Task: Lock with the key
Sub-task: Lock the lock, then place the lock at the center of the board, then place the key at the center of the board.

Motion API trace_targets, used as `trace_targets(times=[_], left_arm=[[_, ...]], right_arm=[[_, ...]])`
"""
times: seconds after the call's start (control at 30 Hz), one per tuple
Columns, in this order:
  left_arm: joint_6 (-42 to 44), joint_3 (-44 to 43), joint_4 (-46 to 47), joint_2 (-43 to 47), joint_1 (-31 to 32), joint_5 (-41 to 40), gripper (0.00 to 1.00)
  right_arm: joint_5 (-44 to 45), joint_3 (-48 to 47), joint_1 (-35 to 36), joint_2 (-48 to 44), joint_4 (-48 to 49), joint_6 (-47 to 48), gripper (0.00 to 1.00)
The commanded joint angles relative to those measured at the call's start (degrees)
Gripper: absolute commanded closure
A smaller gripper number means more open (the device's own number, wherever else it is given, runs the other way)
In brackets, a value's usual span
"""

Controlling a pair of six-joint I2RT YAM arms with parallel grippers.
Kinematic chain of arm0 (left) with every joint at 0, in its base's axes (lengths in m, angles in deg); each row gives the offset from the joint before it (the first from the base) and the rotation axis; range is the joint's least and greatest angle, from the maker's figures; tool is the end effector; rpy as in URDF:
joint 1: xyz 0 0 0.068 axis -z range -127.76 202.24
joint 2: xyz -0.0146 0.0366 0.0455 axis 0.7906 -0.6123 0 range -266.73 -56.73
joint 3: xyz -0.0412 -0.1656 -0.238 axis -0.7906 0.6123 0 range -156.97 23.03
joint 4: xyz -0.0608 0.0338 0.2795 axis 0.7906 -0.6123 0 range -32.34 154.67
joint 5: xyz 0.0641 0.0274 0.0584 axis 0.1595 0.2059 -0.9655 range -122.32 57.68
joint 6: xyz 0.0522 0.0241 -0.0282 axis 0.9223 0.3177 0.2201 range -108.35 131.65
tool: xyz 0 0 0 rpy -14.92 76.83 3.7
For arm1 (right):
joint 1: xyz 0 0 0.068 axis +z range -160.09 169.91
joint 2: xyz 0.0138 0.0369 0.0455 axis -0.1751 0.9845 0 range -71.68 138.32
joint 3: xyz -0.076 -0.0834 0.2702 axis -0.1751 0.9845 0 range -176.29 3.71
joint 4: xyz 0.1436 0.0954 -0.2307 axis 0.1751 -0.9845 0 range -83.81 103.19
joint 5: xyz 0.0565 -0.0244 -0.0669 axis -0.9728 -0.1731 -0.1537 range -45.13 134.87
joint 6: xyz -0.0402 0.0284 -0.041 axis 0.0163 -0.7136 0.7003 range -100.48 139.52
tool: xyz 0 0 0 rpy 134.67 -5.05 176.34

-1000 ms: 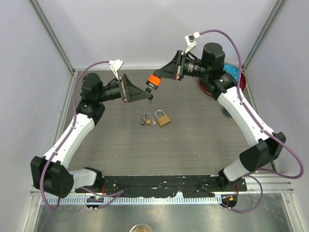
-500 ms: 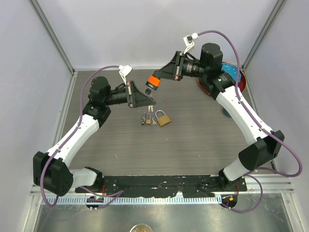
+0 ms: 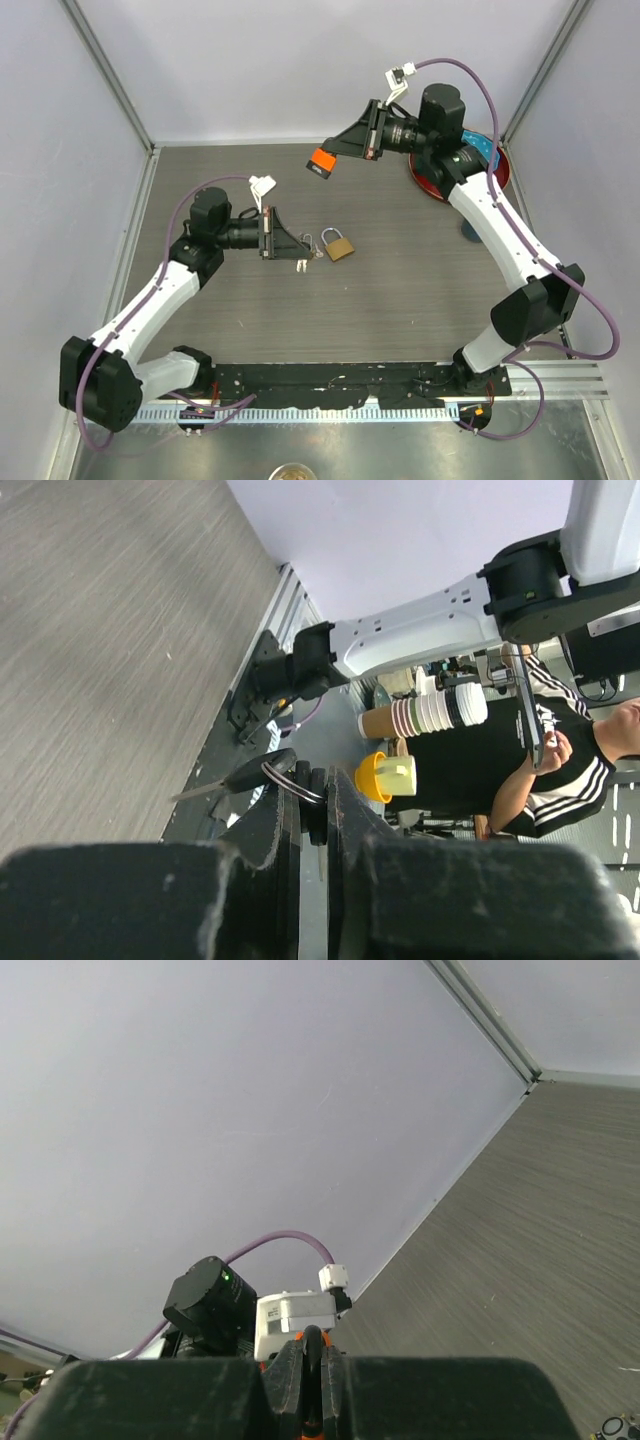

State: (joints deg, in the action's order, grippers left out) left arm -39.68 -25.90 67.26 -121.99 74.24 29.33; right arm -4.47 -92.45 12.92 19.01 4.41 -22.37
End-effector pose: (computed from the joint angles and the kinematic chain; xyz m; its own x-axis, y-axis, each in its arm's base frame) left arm 0.2383 -0.1434 0.3297 -0.8953 -0.0383 -0.4438 0.4345 0.1444 -0.8890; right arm 0.3497 0.1893 0.4777 -0.6750 0.1860 -0.7140 -0.6731 0.2412 0.6991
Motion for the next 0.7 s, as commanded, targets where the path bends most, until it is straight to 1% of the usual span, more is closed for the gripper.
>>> trace_targets(times=[0.0,0.03,0.1,0.13,0.17,0.2,0.23,0.3,0.33,0.4,0.43,0.47,0.5,0.53,0.6,0.63,0.67], left_arm=[[2.7,1.9,-2.6,3.2,-0.3,0.5,1.00],[3.5,1.7,-6.2,3.0,-0.6,-0.2,1.00],[5.4,1.0,-8.0,2.4,-1.3,-2.2,1.00],[6.3,0.6,-10.7,1.4,-1.7,-3.2,1.00],[6.9,0.4,-11.1,0.7,-2.3,-4.0,1.00],[7.9,-0.3,-11.5,0.0,-2.7,-4.9,1.00],[8.7,-0.9,-14.2,-0.9,-3.2,-5.9,1.00],[10.1,-2.0,-16.5,-3.7,-4.9,-8.3,1.00],[11.2,-3.1,-18.4,-4.7,-5.5,-8.9,0.99],[12.2,-4.2,-19.7,-8.0,-7.0,-9.2,0.99],[14.0,-5.6,-22.2,-9.1,-7.4,-9.8,0.99],[15.3,-6.4,-24.2,-10.4,-8.4,-10.7,0.99],[16.4,-7.5,-26.5,-12.8,-8.9,-11.7,1.00],[17.7,-8.4,-30.8,-14.2,-9.5,-13.7,1.00],[19.9,-10.5,-36.5,-17.8,-11.5,-16.4,1.00],[20.6,-10.9,-38.0,-18.8,-12.1,-18.6,1.00],[21.3,-11.5,-38.9,-19.6,-13.2,-19.6,1.00]], right_arm=[[-2.3,-2.9,-0.3,0.9,4.5,0.6,0.99],[-2.9,-2.9,-0.3,1.1,4.2,0.9,0.98],[-3.1,-2.5,-0.3,2.2,1.9,2.8,0.98],[-3.3,-2.3,-0.2,2.5,1.1,3.4,0.98],[-3.3,-1.9,-0.2,3.3,0.1,5.6,0.98],[-3.0,-1.8,-0.2,3.7,-3.1,6.7,0.99],[-2.8,-1.8,-0.2,4.3,-4.6,8.2,0.98],[-2.0,-1.1,0.2,6.1,-7.3,12.2,0.98],[-1.4,-1.0,0.5,6.9,-10.3,13.5,0.98],[-0.1,-1.0,1.6,9.9,-13.7,16.0,0.98],[0.4,-1.2,2.1,11.2,-14.9,17.9,0.98],[2.0,-2.4,2.6,12.9,-16.1,19.1,0.98],[3.3,-3.5,4.1,14.6,-19.9,20.6,0.99],[4.2,-4.7,4.8,18.4,-21.5,23.8,0.99],[5.0,-9.3,6.8,22.8,-25.8,25.4,0.99],[5.1,-10.8,7.5,27.1,-26.5,26.5,0.99],[5.6,-14.0,8.1,29.1,-27.6,27.0,0.98]])
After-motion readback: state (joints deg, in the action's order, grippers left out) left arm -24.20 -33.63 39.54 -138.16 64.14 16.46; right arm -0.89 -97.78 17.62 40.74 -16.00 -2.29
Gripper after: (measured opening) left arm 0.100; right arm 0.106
